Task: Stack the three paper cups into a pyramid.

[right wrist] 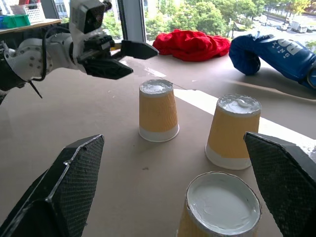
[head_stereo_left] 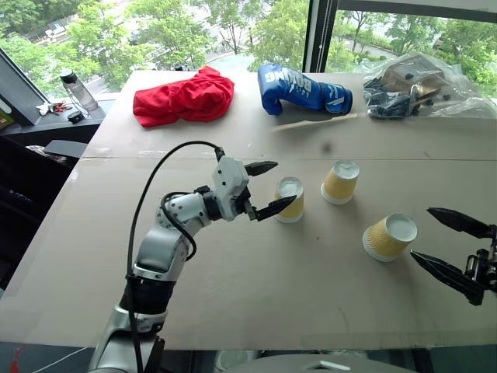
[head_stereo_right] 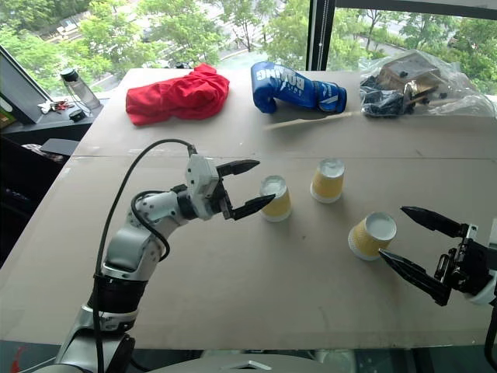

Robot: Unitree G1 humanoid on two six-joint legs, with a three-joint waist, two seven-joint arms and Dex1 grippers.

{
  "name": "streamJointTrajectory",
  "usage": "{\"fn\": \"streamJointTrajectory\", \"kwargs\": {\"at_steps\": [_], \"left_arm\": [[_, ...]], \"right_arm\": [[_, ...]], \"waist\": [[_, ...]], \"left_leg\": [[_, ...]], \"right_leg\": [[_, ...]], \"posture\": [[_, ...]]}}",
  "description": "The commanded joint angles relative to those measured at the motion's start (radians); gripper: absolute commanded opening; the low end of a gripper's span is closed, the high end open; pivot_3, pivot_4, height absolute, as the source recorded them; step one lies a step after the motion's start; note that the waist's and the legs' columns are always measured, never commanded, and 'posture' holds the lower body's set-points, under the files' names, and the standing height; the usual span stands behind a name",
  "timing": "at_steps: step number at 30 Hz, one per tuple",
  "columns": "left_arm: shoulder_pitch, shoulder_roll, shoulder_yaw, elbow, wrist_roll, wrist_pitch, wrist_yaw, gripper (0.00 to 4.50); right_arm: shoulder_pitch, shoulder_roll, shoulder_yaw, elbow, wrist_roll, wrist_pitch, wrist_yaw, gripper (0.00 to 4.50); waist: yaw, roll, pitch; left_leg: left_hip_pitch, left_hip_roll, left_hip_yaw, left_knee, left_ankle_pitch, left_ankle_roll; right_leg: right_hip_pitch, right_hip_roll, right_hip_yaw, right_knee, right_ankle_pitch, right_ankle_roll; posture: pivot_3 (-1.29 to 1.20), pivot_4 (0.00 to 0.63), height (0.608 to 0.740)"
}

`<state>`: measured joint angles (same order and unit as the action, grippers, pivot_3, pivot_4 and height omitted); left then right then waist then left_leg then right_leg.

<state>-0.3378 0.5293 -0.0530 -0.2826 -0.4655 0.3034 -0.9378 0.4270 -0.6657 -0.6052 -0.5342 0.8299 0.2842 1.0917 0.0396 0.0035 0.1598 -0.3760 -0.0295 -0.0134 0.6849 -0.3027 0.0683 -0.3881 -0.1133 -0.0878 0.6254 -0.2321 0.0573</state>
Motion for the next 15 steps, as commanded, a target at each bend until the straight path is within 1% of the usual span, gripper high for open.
{"fn": "streamJointTrajectory", "kwargs": {"at_steps": [1, 2, 3, 5, 7, 10, 15], "left_arm": [[0.013, 0.118, 0.101, -0.133, -0.178, 0.169, -0.061, 4.46], [0.011, 0.141, 0.115, -0.144, -0.206, 0.200, -0.066, 4.46], [0.011, 0.191, 0.136, -0.157, -0.231, 0.233, -0.089, 4.46], [0.010, 0.253, 0.159, -0.174, -0.262, 0.272, -0.116, 4.46], [0.011, 0.312, 0.187, -0.201, -0.311, 0.319, -0.141, 4.46], [0.009, 0.344, 0.217, -0.234, -0.395, 0.378, -0.141, 4.46], [0.030, 0.373, 0.217, -0.288, -0.428, 0.386, -0.174, 4.46]], "right_arm": [[-0.001, 0.016, 0.026, 0.006, -0.052, -0.027, -0.032, 4.50], [-0.004, 0.018, 0.032, 0.012, -0.060, -0.032, -0.033, 4.50], [-0.008, 0.020, 0.047, 0.025, -0.084, -0.031, -0.049, 4.50], [-0.014, 0.021, 0.067, 0.046, -0.119, -0.027, -0.073, 4.50], [-0.028, 0.027, 0.094, 0.070, -0.150, -0.037, -0.087, 4.50], [-0.040, 0.032, 0.123, 0.086, -0.175, -0.037, -0.106, 4.50], [-0.059, 0.036, 0.166, 0.115, -0.238, -0.042, -0.154, 4.50]], "waist": [[-0.001, 0.002, 0.000], [-0.002, 0.002, 0.000], [-0.001, 0.002, 0.000], [-0.002, 0.002, 0.001], [-0.001, 0.002, 0.001], [-0.001, 0.003, 0.001], [-0.002, 0.003, 0.001]], "left_leg": [[0.000, 0.000, 0.000, 0.000, 0.000, 0.000], [0.000, 0.000, 0.000, 0.000, 0.000, 0.000], [0.000, 0.000, 0.000, 0.000, 0.000, 0.000], [0.000, 0.000, 0.000, 0.000, 0.000, 0.000], [0.000, 0.000, 0.000, 0.000, 0.000, 0.000], [0.000, 0.000, 0.000, 0.000, 0.000, 0.000], [0.000, 0.000, 0.000, 0.000, 0.000, -0.001]], "right_leg": [[0.000, 0.000, 0.000, 0.000, 0.000, 0.000], [0.000, 0.000, 0.000, 0.000, 0.000, 0.000], [0.000, 0.000, 0.000, 0.000, 0.000, 0.000], [0.000, 0.001, 0.000, 0.000, 0.000, 0.000], [0.000, 0.005, 0.000, 0.000, 0.000, 0.000], [0.000, 0.005, 0.001, 0.000, 0.000, 0.000], [0.000, 0.006, 0.001, 0.000, 0.000, 0.000]], "posture": [[0.00, 0.150, 0.737], [0.00, 0.150, 0.737], [0.00, 0.150, 0.737], [0.00, 0.150, 0.737], [0.00, 0.150, 0.737], [0.00, 0.150, 0.737], [0.00, 0.150, 0.737]]}}
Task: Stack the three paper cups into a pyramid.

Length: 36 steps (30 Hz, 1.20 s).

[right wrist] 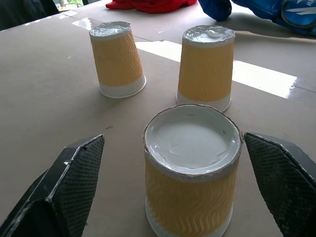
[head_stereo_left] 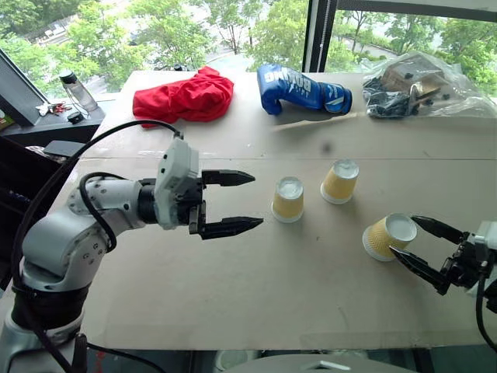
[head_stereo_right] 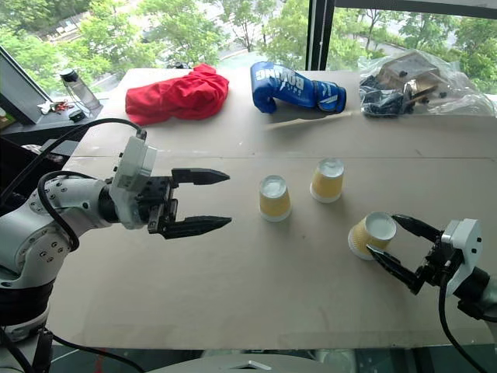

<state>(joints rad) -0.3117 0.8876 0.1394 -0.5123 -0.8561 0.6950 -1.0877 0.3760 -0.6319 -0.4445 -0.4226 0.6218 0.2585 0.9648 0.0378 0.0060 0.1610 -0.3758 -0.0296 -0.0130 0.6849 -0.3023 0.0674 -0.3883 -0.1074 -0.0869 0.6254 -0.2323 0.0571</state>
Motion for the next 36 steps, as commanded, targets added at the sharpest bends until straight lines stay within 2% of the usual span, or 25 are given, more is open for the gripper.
{"fn": "streamJointTrajectory", "kwargs": {"at_steps": [1, 8, 18, 19, 20, 21, 22, 24, 29, 36], "left_arm": [[0.008, 0.018, 0.027, -0.065, -0.043, -0.010, -0.035, 4.46], [0.022, 0.033, 0.034, -0.084, -0.068, -0.044, -0.118, 4.46], [0.027, 0.038, 0.020, -0.076, -0.030, -0.082, -0.141, 4.46], [0.026, 0.038, 0.018, -0.075, -0.027, -0.084, -0.141, 4.50], [0.026, 0.038, 0.017, -0.075, -0.025, -0.086, -0.141, 4.50], [0.028, 0.039, 0.016, -0.074, -0.021, -0.088, -0.143, 4.50], [0.029, 0.040, 0.017, -0.074, -0.018, -0.091, -0.144, 4.50], [0.032, 0.042, 0.019, -0.070, -0.012, -0.096, -0.144, 4.50], [0.083, 0.039, 0.056, -0.066, 0.001, -0.105, -0.123, 4.50], [0.180, 0.030, 0.108, -0.045, 0.055, -0.160, -0.099, 4.50]], "right_arm": [[-0.010, 0.003, 0.009, 0.008, -0.035, -0.020, -0.029, 4.50], [-0.032, 0.003, 0.017, 0.038, -0.046, -0.036, -0.022, 4.50], [-0.059, 0.007, 0.025, 0.049, -0.037, -0.045, -0.017, 4.50], [-0.062, 0.008, 0.026, 0.051, -0.038, -0.045, -0.018, 3.98], [-0.065, 0.009, 0.026, 0.052, -0.038, -0.046, -0.018, 3.76], [-0.067, 0.010, 0.027, 0.054, -0.039, -0.046, -0.018, 3.28], [-0.069, 0.010, 0.028, 0.055, -0.039, -0.046, -0.018, 2.62], [-0.074, 0.011, 0.034, 0.058, -0.040, -0.046, -0.017, 2.13], [-0.110, 0.016, 0.073, 0.046, -0.040, -0.034, -0.024, 2.13], [-0.251, 0.052, 0.229, 0.007, -0.053, 0.019, -0.082, 2.13]], "waist": [[0.000, 0.000, 0.000], [0.000, 0.000, 0.000], [0.000, 0.000, 0.000], [0.000, 0.000, 0.000], [0.000, 0.000, 0.000], [0.000, 0.000, 0.000], [0.000, 0.000, 0.000], [0.000, 0.000, 0.000], [-0.005, 0.000, 0.000], [-0.021, 0.001, 0.000]], "left_leg": [[0.000, 0.000, 0.000, 0.000, 0.000, 0.000], [0.000, 0.000, 0.000, 0.000, 0.000, -0.001], [0.000, 0.000, 0.000, 0.000, 0.000, 0.000], [0.000, 0.000, 0.000, 0.000, 0.000, 0.000], [0.000, 0.000, 0.000, 0.000, 0.000, 0.000], [0.000, 0.000, 0.000, 0.000, 0.000, 0.000], [0.000, 0.000, 0.000, 0.000, 0.000, 0.000], [0.000, 0.000, 0.000, 0.000, 0.000, 0.000], [0.000, 0.000, 0.001, 0.000, 0.000, 0.000], [0.001, 0.001, 0.001, 0.000, 0.000, 0.000]], "right_leg": [[0.000, 0.000, 0.000, 0.000, 0.000, 0.000], [0.000, 0.000, 0.000, 0.000, 0.000, 0.000], [0.000, 0.000, 0.001, 0.000, 0.000, 0.000], [0.000, 0.000, 0.000, 0.000, 0.000, 0.000], [0.000, 0.000, 0.000, 0.000, 0.000, 0.000], [0.000, 0.000, 0.000, 0.000, 0.000, 0.000], [0.000, 0.000, 0.001, 0.000, 0.000, 0.000], [0.000, 0.000, 0.001, 0.000, 0.000, 0.000], [0.000, 0.001, 0.001, 0.000, 0.000, 0.000], [0.000, 0.001, 0.001, 0.001, 0.000, 0.000]], "posture": [[0.00, 0.150, 0.737], [0.00, 0.150, 0.737], [0.00, 0.150, 0.737], [0.00, 0.150, 0.737], [0.00, 0.150, 0.737], [0.00, 0.150, 0.737], [0.00, 0.150, 0.737], [0.00, 0.150, 0.737], [0.00, 0.150, 0.737], [0.00, 0.150, 0.737]]}}
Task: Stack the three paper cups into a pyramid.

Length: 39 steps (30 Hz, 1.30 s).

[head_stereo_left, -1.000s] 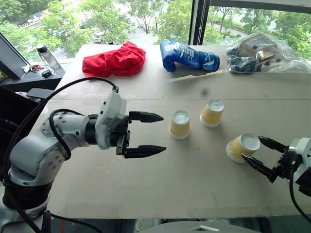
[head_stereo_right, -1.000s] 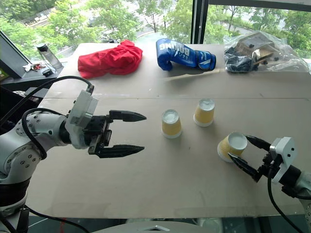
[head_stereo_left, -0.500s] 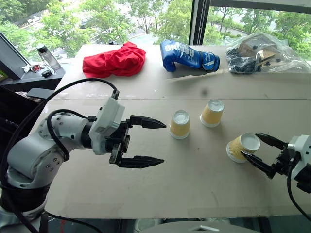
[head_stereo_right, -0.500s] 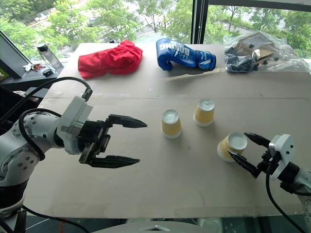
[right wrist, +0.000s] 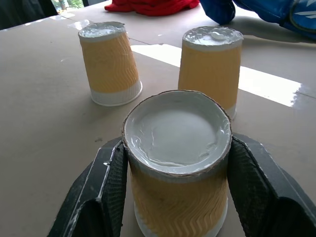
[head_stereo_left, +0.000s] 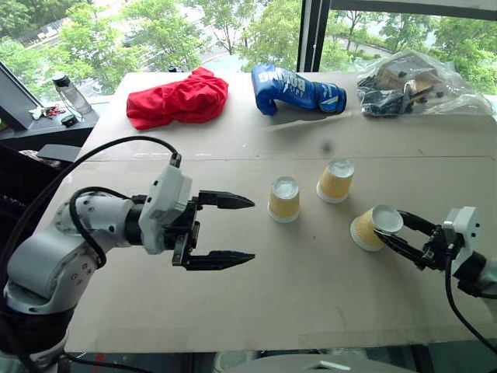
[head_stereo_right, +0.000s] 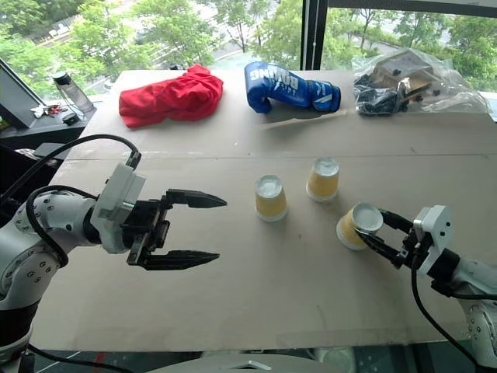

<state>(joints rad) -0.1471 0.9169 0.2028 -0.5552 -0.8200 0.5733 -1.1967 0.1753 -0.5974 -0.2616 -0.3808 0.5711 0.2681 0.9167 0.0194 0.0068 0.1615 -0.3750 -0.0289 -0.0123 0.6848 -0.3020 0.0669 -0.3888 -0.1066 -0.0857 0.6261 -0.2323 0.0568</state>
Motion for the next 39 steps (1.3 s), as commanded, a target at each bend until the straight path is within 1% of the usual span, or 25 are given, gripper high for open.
{"fn": "streamJointTrajectory", "kwargs": {"at_steps": [1, 7, 13, 17, 20, 22, 28, 29, 30, 32, 35, 39], "left_arm": [[0.026, 0.005, 0.050, -0.001, 0.030, -0.048, 0.010, 4.50], [0.079, 0.021, 0.122, -0.019, 0.029, -0.049, 0.031, 4.50], [0.108, 0.028, 0.141, -0.023, 0.030, -0.056, 0.028, 4.50], [0.103, 0.035, 0.141, -0.021, 0.030, -0.057, 0.028, 4.50], [0.102, 0.036, 0.139, -0.016, 0.034, -0.063, 0.025, 4.50], [0.103, 0.037, 0.138, -0.013, 0.038, -0.066, 0.023, 4.50], [0.098, 0.034, 0.124, -0.003, 0.050, -0.080, 0.020, 4.50], [0.096, 0.033, 0.122, -0.002, 0.052, -0.082, 0.019, 4.50], [0.096, 0.032, 0.121, -0.002, 0.052, -0.083, 0.019, 4.50], [0.093, 0.032, 0.121, 0.001, 0.053, -0.084, 0.017, 4.50], [0.090, 0.031, 0.119, 0.005, 0.054, -0.087, 0.016, 4.50], [0.087, 0.030, 0.115, 0.009, 0.054, -0.091, 0.014, 4.50]], "right_arm": [[-0.074, 0.029, 0.072, -0.031, -0.019, 0.009, -0.050, 2.13], [-0.197, 0.097, 0.202, 0.011, -0.095, 0.013, -0.115, 2.13], [-0.297, 0.123, 0.277, 0.087, -0.142, 0.017, -0.124, 2.13], [-0.359, 0.129, 0.303, 0.139, -0.162, 0.035, -0.127, 2.13], [-0.382, 0.112, 0.325, 0.154, -0.199, 0.031, -0.112, 2.13], [-0.399, 0.111, 0.330, 0.148, -0.208, 0.062, -0.133, 2.13], [-0.396, 0.116, 0.336, 0.091, -0.163, 0.162, -0.142, 2.13], [-0.393, 0.120, 0.334, 0.077, -0.151, 0.177, -0.145, 3.14], [-0.392, 0.122, 0.332, 0.069, -0.145, 0.187, -0.146, 3.53], [-0.388, 0.130, 0.321, 0.055, -0.141, 0.195, -0.160, 4.47], [-0.377, 0.114, 0.311, 0.038, -0.153, 0.184, -0.156, 4.47], [-0.364, 0.087, 0.279, 0.002, -0.127, 0.205, -0.155, 4.47]], "waist": [[-0.003, 0.000, 0.000], [-0.005, 0.000, 0.000], [-0.005, 0.000, 0.000], [-0.006, 0.000, 0.000], [-0.006, 0.000, 0.000], [-0.007, 0.000, 0.000], [-0.007, 0.000, 0.000], [-0.007, -0.001, 0.000], [-0.007, -0.001, 0.000], [-0.007, 0.000, 0.000], [-0.007, 0.000, 0.000], [-0.006, 0.000, 0.000]], "left_leg": [[0.000, 0.000, 0.000, 0.000, 0.000, 0.000], [-0.004, -0.001, 0.000, 0.000, 0.000, 0.000], [-0.004, -0.001, 0.001, 0.000, 0.000, -0.001], [-0.004, -0.001, 0.001, 0.000, 0.001, -0.002], [-0.003, -0.001, 0.001, 0.000, 0.001, -0.002], [-0.003, 0.000, 0.001, 0.000, 0.001, -0.002], [-0.003, 0.000, 0.001, 0.000, 0.001, -0.002], [-0.003, 0.000, 0.001, 0.000, 0.001, -0.002], [-0.003, 0.000, 0.001, 0.000, 0.001, -0.002], [-0.004, 0.000, 0.001, -0.001, 0.001, -0.002], [-0.004, 0.000, 0.002, -0.001, 0.001, -0.002], [-0.004, 0.000, 0.002, -0.001, 0.001, -0.002]], "right_leg": [[0.000, 0.000, 0.000, 0.000, 0.000, 0.000], [-0.004, 0.001, 0.002, 0.000, 0.000, 0.000], [-0.005, 0.001, 0.003, 0.000, 0.000, 0.000], [-0.005, 0.002, 0.003, 0.001, 0.001, 0.000], [-0.006, 0.002, 0.003, 0.002, 0.001, 0.000], [-0.006, 0.002, 0.003, 0.002, 0.001, 0.000], [-0.006, 0.002, 0.003, 0.002, 0.001, 0.000], [-0.006, 0.002, 0.003, 0.002, 0.001, -0.001], [-0.006, 0.002, 0.003, 0.002, 0.001, -0.001], [-0.007, 0.002, 0.003, 0.002, 0.001, -0.001], [-0.007, 0.002, 0.004, 0.002, 0.001, -0.001], [-0.007, 0.002, 0.003, 0.002, 0.001, -0.001]], "posture": [[0.00, 0.150, 0.737], [0.00, 0.150, 0.737], [0.00, 0.150, 0.737], [0.00, 0.150, 0.737], [0.00, 0.150, 0.737], [0.00, 0.150, 0.737], [0.00, 0.150, 0.737], [0.00, 0.150, 0.737], [0.00, 0.150, 0.737], [0.00, 0.150, 0.737], [0.00, 0.150, 0.737], [0.00, 0.150, 0.737]]}}
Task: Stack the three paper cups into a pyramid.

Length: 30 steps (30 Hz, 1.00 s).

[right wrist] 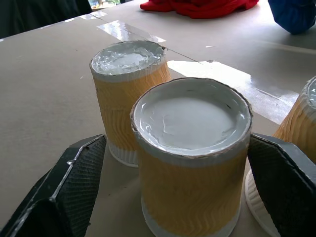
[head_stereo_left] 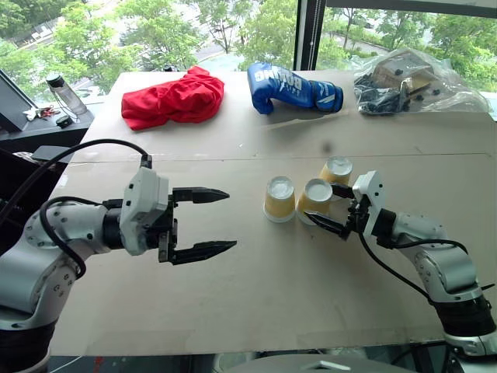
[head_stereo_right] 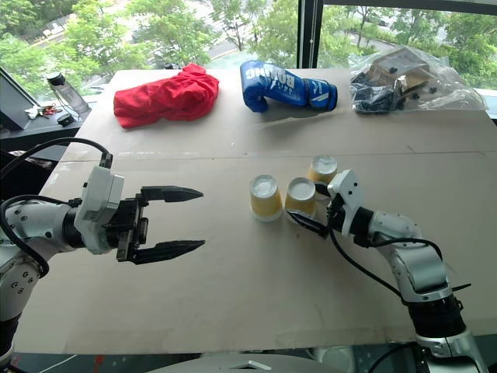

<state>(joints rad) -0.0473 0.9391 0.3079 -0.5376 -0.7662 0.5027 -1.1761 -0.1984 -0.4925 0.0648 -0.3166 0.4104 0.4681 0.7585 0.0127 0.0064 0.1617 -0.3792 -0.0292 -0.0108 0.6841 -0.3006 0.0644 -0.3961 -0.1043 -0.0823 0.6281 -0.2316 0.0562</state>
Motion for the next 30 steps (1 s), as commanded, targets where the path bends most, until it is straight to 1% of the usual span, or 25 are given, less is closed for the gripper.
{"fn": "streamJointTrajectory", "kwargs": {"at_steps": [1, 5, 10, 13, 18, 22, 30], "left_arm": [[-0.014, 0.007, 0.009, -0.008, 0.000, -0.021, -0.006, 4.50], [-0.022, 0.004, 0.013, -0.003, -0.013, -0.020, -0.002, 4.50], [-0.051, 0.005, 0.019, -0.005, -0.041, -0.001, 0.009, 4.50], [-0.077, -0.009, 0.015, -0.008, -0.068, 0.015, 0.036, 4.50], [-0.130, -0.011, -0.016, 0.002, -0.078, 0.041, 0.059, 4.50], [-0.170, -0.006, -0.028, 0.013, -0.084, 0.058, 0.064, 4.50], [-0.203, -0.009, -0.033, 0.009, -0.085, 0.074, 0.080, 4.50]], "right_arm": [[0.015, -0.026, -0.058, -0.070, 0.042, 0.010, 0.006, 4.47], [0.052, -0.075, -0.118, -0.111, 0.091, 0.023, 0.030, 4.47], [0.125, -0.167, -0.245, -0.140, 0.183, 0.037, 0.099, 4.47], [0.095, -0.174, -0.264, -0.052, 0.130, -0.012, 0.066, 4.47], [-0.024, -0.105, -0.198, 0.130, 0.037, -0.111, 0.035, 4.47], [-0.122, -0.041, -0.161, 0.263, -0.003, -0.172, 0.036, 4.47], [-0.237, 0.032, -0.114, 0.439, -0.050, -0.265, 0.063, 4.47]], "waist": [[0.001, 0.000, 0.000], [0.002, 0.000, 0.000], [0.002, 0.000, 0.000], [-0.001, -0.001, 0.000], [-0.001, -0.001, 0.000], [-0.002, -0.001, 0.001], [-0.002, -0.001, 0.001]], "left_leg": [[0.000, 0.000, 0.000, 0.000, 0.000, 0.000], [0.000, 0.000, 0.000, 0.000, 0.000, 0.000], [0.000, 0.000, 0.000, 0.000, 0.000, 0.000], [0.000, 0.000, 0.000, 0.000, 0.000, 0.000], [0.000, 0.001, 0.001, 0.000, 0.001, -0.001], [0.000, 0.002, 0.002, 0.000, 0.001, -0.002], [-0.001, 0.002, 0.001, 0.000, 0.001, -0.002]], "right_leg": [[0.000, 0.000, 0.000, 0.000, 0.000, 0.000], [0.000, 0.000, 0.000, 0.000, 0.000, 0.000], [0.000, 0.000, 0.000, 0.000, 0.000, 0.000], [0.000, 0.000, 0.001, 0.000, 0.000, 0.000], [0.000, 0.001, 0.001, 0.001, 0.001, -0.002], [-0.001, 0.002, 0.001, 0.001, 0.002, -0.003], [-0.002, 0.003, 0.002, 0.001, 0.002, -0.003]], "posture": [[0.00, 0.150, 0.737], [0.00, 0.150, 0.737], [0.00, 0.150, 0.737], [0.00, 0.150, 0.737], [0.00, 0.150, 0.737], [0.00, 0.150, 0.737], [0.00, 0.150, 0.737]]}}
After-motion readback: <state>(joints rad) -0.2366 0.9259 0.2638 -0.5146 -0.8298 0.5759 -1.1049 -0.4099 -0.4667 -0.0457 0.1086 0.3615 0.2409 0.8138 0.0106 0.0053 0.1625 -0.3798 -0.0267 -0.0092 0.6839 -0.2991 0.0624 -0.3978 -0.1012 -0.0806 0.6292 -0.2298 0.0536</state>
